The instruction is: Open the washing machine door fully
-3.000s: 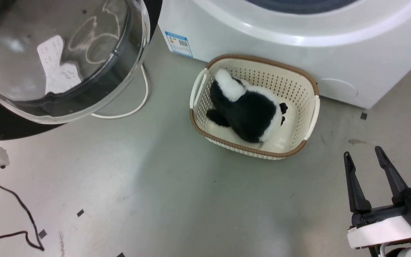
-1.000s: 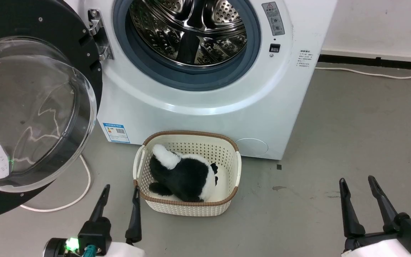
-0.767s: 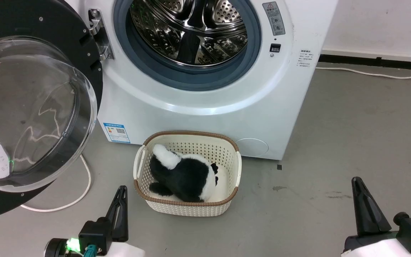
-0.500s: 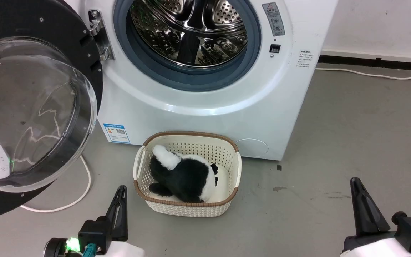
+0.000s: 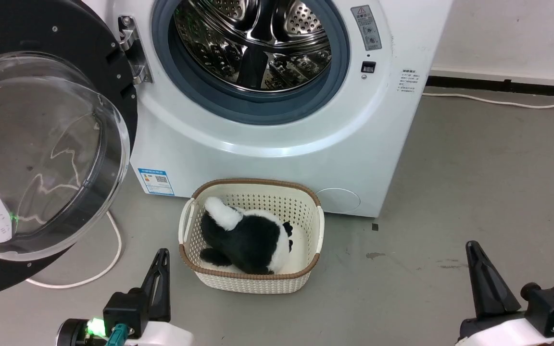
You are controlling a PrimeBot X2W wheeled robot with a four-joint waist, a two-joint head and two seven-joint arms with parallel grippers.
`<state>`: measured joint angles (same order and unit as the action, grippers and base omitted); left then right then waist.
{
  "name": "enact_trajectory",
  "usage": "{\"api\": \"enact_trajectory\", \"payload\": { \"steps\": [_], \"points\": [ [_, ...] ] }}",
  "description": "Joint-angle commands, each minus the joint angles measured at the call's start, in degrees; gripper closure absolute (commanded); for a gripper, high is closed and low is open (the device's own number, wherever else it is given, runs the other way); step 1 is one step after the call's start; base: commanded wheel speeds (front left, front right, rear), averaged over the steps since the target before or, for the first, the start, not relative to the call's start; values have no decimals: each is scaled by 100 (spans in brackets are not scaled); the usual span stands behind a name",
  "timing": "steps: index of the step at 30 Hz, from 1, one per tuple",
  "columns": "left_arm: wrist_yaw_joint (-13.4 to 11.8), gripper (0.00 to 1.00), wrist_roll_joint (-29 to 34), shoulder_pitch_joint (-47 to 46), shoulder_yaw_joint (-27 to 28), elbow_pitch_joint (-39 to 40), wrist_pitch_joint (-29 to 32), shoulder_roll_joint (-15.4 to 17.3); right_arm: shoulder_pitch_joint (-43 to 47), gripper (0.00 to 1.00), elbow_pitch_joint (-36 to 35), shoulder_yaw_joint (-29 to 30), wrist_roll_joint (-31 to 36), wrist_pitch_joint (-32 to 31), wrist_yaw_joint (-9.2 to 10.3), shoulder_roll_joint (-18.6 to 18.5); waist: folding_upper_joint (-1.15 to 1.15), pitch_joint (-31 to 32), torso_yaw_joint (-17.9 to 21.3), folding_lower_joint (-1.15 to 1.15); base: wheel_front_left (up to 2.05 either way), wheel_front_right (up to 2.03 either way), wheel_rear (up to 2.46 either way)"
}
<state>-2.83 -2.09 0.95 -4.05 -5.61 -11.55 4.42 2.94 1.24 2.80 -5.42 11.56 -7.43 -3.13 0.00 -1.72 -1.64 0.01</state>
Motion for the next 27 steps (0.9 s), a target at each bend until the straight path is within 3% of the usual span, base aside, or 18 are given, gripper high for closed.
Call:
{"api": "enact_trajectory", "payload": {
  "steps": [1,27],
  "points": [
    [26,100,37,-22,29,30,34,-15,-62,100,-25,-15,35,-31,-1,6,0,2,1,0,0,0,0],
    [101,100,88,-43,139,185,362,-56,-130,100,-54,-93,183,-360,-3,11,0,51,49,-1,0,0,0]
  ]
}}
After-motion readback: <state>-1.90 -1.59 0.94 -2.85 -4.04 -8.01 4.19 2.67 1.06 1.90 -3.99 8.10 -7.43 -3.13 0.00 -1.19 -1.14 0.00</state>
